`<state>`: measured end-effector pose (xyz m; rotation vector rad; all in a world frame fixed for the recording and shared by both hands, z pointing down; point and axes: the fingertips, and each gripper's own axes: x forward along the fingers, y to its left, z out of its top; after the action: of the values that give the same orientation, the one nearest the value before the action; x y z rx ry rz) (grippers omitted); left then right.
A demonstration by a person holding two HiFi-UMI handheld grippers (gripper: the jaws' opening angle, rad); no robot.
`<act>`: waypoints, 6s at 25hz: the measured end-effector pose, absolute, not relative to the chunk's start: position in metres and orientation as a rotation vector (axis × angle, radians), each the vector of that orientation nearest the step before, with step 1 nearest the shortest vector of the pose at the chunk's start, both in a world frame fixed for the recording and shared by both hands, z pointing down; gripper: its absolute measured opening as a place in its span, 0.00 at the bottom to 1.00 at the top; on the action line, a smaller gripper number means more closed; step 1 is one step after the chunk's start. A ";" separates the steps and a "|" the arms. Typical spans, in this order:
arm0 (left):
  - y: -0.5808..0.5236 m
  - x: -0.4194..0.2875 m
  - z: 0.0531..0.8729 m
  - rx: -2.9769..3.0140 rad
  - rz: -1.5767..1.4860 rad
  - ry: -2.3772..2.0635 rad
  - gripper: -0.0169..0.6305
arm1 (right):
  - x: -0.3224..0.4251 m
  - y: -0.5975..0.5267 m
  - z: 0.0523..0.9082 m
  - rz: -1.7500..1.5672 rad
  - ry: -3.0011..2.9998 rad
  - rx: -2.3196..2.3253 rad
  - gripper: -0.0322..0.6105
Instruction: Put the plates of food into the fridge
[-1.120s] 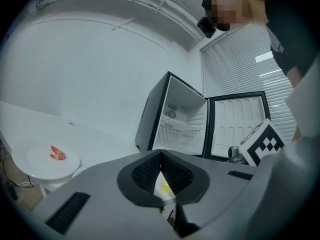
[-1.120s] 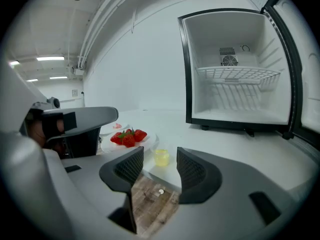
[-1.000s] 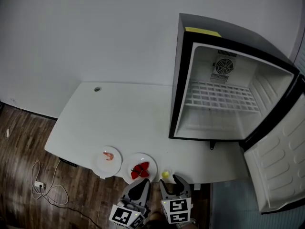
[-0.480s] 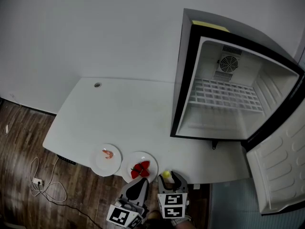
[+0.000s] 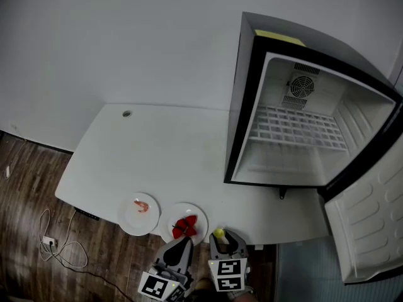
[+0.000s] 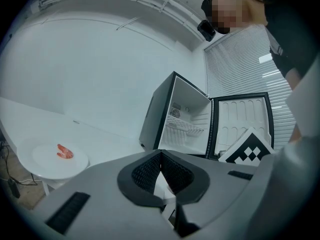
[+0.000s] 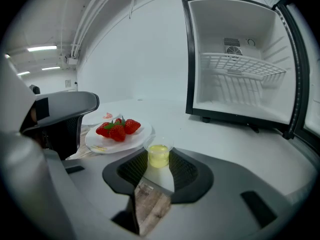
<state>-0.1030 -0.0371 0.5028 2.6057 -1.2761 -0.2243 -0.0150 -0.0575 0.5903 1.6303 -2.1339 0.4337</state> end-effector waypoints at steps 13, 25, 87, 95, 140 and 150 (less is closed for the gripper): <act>-0.055 -0.083 0.472 2.676 -0.264 -1.193 0.04 | 0.010 -0.063 0.558 0.359 -2.167 1.706 0.27; -0.106 -0.047 0.412 2.761 -0.302 -1.178 0.04 | 0.060 -0.090 0.508 0.311 -2.145 1.844 0.27; -0.276 -0.010 0.433 2.625 -0.310 -1.300 0.04 | 0.103 -0.251 0.530 0.397 -2.039 1.863 0.27; -0.275 -0.010 0.435 2.630 -0.311 -1.302 0.04 | 0.105 -0.245 0.530 0.409 -2.052 1.839 0.27; -0.222 -0.015 0.370 2.730 -0.379 -1.226 0.04 | 0.087 -0.148 0.457 0.380 -2.262 1.821 0.06; -0.192 -0.049 0.361 2.740 -0.400 -1.265 0.04 | 0.052 -0.113 0.461 0.405 -2.302 1.735 0.06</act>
<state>-0.0493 -0.1915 0.3605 2.7402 -1.2653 -0.4000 0.0520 -0.1132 0.4608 1.7345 -2.3022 0.4051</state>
